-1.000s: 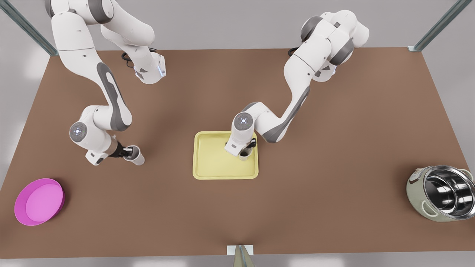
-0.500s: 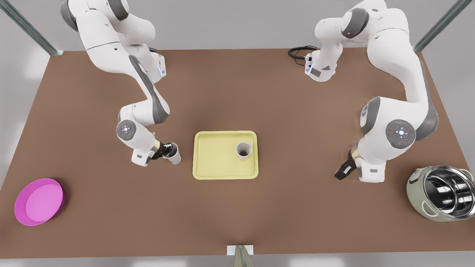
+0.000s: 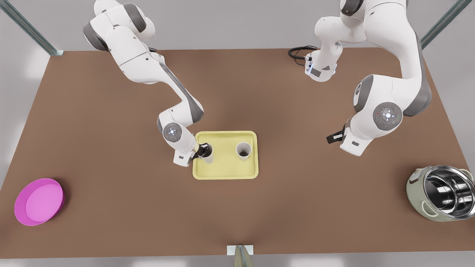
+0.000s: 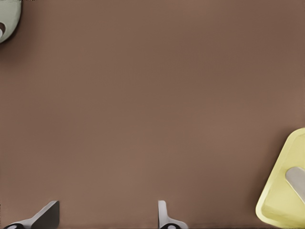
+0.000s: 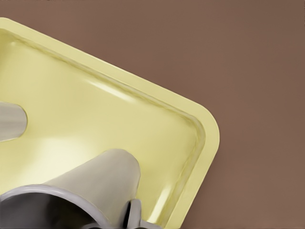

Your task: Use both arms to respectively pick up the white IKEA cups from the middle-left and middle-right positions, then place the white IKEA cups onto the middle-middle tray, ensuring that the cups remain upright and do not tip over

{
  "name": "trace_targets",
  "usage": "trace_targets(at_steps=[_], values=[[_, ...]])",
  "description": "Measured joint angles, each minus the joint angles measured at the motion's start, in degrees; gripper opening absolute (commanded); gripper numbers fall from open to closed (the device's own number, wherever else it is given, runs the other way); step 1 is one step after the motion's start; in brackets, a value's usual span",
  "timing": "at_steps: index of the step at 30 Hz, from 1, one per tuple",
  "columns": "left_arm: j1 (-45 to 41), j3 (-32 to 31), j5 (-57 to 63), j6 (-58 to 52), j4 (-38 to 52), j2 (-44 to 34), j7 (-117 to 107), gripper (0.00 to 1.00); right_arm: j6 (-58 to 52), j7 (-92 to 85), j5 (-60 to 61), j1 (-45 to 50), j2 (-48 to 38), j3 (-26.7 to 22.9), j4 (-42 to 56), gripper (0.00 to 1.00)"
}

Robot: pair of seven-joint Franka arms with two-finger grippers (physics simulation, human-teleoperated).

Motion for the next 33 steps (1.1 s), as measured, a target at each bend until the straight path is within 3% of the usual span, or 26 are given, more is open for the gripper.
trace_targets(at_steps=[5, 6, 7, 16, 23, 29, 33], values=[[-0.02, 0.0, -0.16, -0.11, 0.0, 0.55, 4.65, 1.0, 0.54, 2.66, -0.13, 0.04, 1.47, 0.0, 0.27, 0.21], [0.0, 0.0, -0.16, -0.11, 0.0, 0.61, 5.44, 1.0, 0.6, 3.11, -0.14, 0.05, 1.66, 0.0, 0.54, 0.27], [0.02, 0.0, -0.17, -0.11, 0.0, 0.63, 6.19, 1.0, 0.65, 3.61, -0.25, 0.06, 1.8, 0.0, 0.87, 1.0], [0.05, 0.0, -0.1, -0.13, 0.0, 0.66, 11.31, 1.0, 0.48, 8.72, -1.99, 0.35, 1.49, -0.01, 0.71, 1.0], [0.05, 0.0, -0.09, -0.02, 0.0, 0.74, 13.84, 1.0, -5.76, 8.52, -0.67, -3.31, -5.96, -0.27, 3.9, 1.0], [-0.07, -0.01, -0.08, 0.04, 0.0, 0.69, 15.29, 1.0, -17.04, 6.86, -3.43, -15.75, -3.37, -8.15, 15.3, 1.0], [-0.01, -0.01, -0.08, 0.05, 0.0, 0.68, 15.92, 1.0, -25.16, 5.39, -3.23, -22.05, -11.74, -8.67, 15.93, 1.0]])
